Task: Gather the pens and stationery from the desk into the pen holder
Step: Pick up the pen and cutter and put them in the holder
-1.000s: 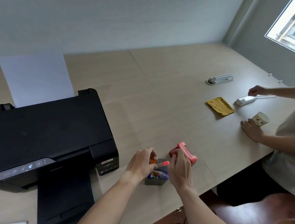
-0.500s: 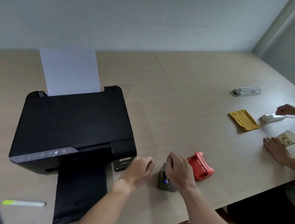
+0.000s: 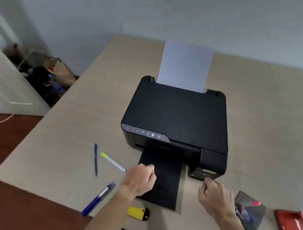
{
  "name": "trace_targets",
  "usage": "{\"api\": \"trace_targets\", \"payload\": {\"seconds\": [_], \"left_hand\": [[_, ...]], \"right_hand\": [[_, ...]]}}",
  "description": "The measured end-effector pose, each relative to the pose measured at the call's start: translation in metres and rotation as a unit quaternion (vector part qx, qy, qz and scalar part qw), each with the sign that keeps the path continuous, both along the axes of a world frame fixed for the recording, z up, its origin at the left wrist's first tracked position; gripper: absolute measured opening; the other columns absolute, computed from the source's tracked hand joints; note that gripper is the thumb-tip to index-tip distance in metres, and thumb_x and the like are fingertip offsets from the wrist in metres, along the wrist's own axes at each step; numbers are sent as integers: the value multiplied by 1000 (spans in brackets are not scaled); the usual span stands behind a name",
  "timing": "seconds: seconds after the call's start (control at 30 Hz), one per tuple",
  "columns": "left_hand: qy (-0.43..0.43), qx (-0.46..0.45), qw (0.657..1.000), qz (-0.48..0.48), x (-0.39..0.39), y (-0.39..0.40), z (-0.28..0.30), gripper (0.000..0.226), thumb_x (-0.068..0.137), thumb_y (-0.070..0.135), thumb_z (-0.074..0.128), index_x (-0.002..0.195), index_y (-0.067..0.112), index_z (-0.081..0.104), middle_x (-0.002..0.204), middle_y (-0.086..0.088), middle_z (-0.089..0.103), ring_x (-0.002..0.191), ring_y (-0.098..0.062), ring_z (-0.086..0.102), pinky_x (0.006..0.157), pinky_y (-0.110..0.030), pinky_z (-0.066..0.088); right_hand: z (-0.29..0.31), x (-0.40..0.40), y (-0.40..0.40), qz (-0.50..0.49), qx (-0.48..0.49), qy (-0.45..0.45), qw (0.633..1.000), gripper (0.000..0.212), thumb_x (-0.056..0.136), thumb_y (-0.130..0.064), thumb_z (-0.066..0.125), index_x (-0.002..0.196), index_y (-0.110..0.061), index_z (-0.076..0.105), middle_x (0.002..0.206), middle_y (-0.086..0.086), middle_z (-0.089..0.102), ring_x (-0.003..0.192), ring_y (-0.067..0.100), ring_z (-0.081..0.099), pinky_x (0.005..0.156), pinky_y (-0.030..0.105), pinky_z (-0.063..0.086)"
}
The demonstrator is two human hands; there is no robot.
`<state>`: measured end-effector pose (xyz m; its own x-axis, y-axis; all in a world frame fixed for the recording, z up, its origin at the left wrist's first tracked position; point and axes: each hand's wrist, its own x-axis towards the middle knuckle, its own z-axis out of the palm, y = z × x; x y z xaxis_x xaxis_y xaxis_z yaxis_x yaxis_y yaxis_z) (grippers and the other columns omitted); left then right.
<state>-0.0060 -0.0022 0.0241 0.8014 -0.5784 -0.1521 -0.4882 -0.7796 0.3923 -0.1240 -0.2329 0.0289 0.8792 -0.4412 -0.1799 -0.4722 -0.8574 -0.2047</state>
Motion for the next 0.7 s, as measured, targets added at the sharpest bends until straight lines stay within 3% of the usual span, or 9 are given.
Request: {"api": "trace_targets", "payload": {"seconds": [0.13,0.33,0.43,0.5,0.57,0.7], "left_hand": [[-11,-1,993,120,11,56,-14,18,92,22,44,75,16,48,70,-9,65,66,-33,60,55,-35,38],[0,-9,957,292,15,97,-41,21,93,16,52,72,14,49,65,-5,56,66,-32,63,59,-37,49],[23,24,945,324,9,101,-49,13,91,21,51,86,9,54,83,-10,62,80,-34,64,67,-40,51],[53,52,937,341,4,106,-52,17,91,27,50,96,11,54,95,-11,63,89,-32,63,74,-40,50],[87,91,926,355,-2,112,-54,28,89,33,51,106,11,53,104,-11,62,97,-32,62,79,-40,49],[140,97,909,380,-10,125,-58,42,85,35,57,115,7,49,111,-14,61,105,-35,59,86,-41,49]], "right_hand": [[5,-14,-22,-20,-46,62,997,16,81,-24,52,68,-15,54,72,3,68,72,32,64,61,33,34],[18,7,-44,-38,-79,77,993,18,80,-25,50,67,-14,55,76,7,69,76,34,65,64,36,39],[19,25,-37,-84,-33,49,995,22,80,-22,54,65,-7,60,66,13,62,65,38,58,59,35,39],[17,22,-33,-125,8,24,992,25,81,-23,54,61,-9,59,57,7,52,58,34,49,55,35,37],[12,14,-26,-156,28,18,987,29,81,-24,53,55,-11,55,56,6,53,57,32,50,53,34,39],[-5,10,5,-101,30,62,993,28,77,-26,53,52,-12,52,59,8,57,57,33,52,52,33,41]]}}
